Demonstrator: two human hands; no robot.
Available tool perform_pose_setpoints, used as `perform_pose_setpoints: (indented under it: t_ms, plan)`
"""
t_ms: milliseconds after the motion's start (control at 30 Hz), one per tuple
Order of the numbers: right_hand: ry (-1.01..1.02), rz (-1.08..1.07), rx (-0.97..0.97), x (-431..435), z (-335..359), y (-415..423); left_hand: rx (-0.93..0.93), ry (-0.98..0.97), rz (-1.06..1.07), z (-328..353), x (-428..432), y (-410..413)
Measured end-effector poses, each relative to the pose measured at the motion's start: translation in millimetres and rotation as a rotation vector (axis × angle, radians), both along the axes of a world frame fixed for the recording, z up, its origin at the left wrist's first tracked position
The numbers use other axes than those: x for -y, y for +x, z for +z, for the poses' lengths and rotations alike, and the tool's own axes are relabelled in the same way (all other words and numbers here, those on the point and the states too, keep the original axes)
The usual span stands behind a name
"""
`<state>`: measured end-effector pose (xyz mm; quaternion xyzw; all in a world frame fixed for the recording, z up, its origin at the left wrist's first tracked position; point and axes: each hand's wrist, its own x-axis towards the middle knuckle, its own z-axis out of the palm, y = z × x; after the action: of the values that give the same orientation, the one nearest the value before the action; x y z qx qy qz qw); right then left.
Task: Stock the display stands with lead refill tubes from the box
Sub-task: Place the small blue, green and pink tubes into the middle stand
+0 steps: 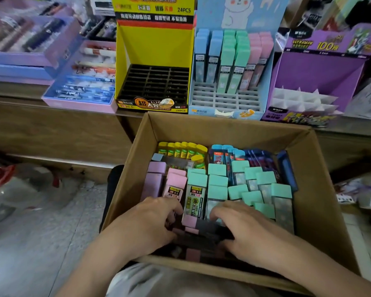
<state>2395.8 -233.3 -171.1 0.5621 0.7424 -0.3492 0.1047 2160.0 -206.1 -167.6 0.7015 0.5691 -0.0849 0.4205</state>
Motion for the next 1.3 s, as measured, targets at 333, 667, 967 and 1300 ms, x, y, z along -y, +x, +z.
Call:
perform_pose_setpoints:
  t_ms: [333,667,967,1300]
  plan:
    - [-0.009,-0.058,-0.021,3,0,-4,0.032,-0.021,-0.063,-2,-3,7]
    - [-0.205,-0.112,-0.152,3,-4,-6,0.007,0.033,-0.15,-4,-1,16]
    - [-0.259,-0.066,-0.159,-1,-2,-7,0.013,-0.03,-0.221,1,-4,15]
    - [-0.385,-0.092,-0.177,-7,2,-4,0.045,-0.096,-0.215,6,-5,13]
